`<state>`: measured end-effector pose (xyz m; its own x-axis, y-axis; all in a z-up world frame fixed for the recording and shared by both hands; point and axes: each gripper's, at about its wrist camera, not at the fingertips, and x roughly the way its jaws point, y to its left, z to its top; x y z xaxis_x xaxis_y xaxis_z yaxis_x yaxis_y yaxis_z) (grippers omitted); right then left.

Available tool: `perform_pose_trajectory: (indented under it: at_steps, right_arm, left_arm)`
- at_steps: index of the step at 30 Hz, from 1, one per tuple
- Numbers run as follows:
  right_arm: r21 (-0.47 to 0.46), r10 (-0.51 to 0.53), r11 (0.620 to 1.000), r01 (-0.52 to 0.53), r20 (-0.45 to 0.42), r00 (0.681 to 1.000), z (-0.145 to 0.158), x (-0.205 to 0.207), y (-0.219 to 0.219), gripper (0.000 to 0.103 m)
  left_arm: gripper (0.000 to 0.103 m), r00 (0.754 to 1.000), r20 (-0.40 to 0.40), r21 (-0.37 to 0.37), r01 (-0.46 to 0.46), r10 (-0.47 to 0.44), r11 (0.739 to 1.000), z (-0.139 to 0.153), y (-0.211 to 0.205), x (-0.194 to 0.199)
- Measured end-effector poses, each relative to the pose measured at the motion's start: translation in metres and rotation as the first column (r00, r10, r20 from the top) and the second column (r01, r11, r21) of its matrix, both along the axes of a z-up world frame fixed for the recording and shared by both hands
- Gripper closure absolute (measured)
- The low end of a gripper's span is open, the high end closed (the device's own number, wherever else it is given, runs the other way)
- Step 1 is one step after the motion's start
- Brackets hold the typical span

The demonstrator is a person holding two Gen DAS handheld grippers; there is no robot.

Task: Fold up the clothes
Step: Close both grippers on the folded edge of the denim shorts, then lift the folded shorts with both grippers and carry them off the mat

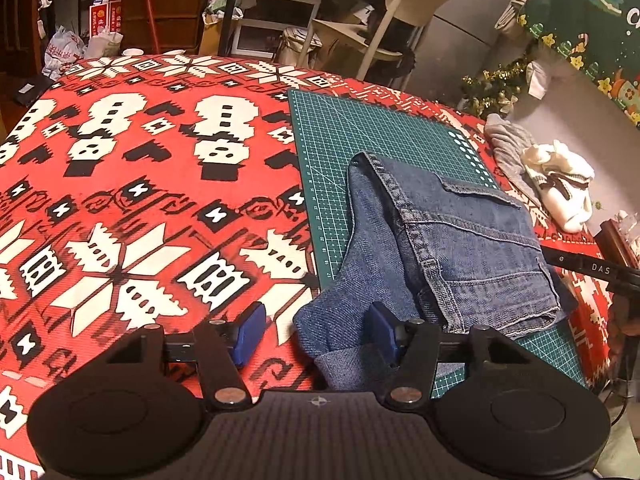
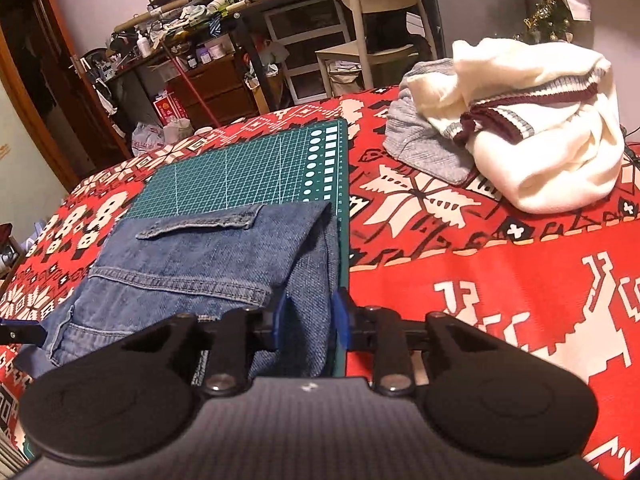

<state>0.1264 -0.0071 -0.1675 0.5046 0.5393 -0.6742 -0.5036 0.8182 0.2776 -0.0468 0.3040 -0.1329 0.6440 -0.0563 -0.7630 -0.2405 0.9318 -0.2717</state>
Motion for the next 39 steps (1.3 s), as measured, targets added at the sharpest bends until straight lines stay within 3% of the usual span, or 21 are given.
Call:
perform_pose_trajectory:
  at_steps: [10,15,16,17,22,25,32,39]
  right_arm:
    - [-0.001,-0.012,1.000,0.012,0.020,1.000,-0.001,-0.002,0.003,0.073]
    - [0.011,-0.015,1.000,0.015,0.003,1.000,-0.001,-0.001,0.003,0.078]
    - [0.007,-0.013,1.000,0.013,0.007,1.000,-0.001,-0.001,0.004,0.079]
    - [0.004,-0.010,1.000,0.010,0.010,1.000,-0.001,-0.002,0.004,0.080]
    - [-0.011,0.006,1.000,-0.006,0.025,1.000,0.001,-0.005,0.009,0.092]
    - [-0.023,0.004,1.000,-0.003,0.050,0.999,0.005,-0.009,0.011,0.100]
    - [0.039,-0.002,0.999,0.000,0.049,0.999,0.021,-0.010,0.004,0.101]
    - [0.007,0.012,1.000,-0.012,0.034,0.999,0.016,-0.007,0.005,0.100]
  left_arm:
    - [0.048,1.000,-0.006,-0.014,0.005,-0.006,1.000,-0.003,0.001,0.004]
    - [0.049,1.000,-0.013,-0.024,0.024,-0.025,0.999,-0.005,0.005,0.013]
    - [0.055,0.999,-0.016,-0.034,0.032,-0.033,0.999,-0.005,0.006,0.015]
    - [0.069,0.999,-0.021,-0.055,0.043,-0.044,0.998,-0.005,0.006,0.017]
    - [0.091,0.997,-0.015,-0.043,0.069,-0.070,0.997,0.002,-0.003,0.016]
    - [0.093,0.997,0.008,-0.010,0.073,-0.073,0.997,0.013,-0.009,0.013]
    - [0.094,0.994,0.072,-0.003,0.079,-0.078,0.997,0.036,-0.024,0.006]
    - [0.094,0.995,0.057,-0.006,0.088,-0.087,0.996,0.029,-0.025,0.003]
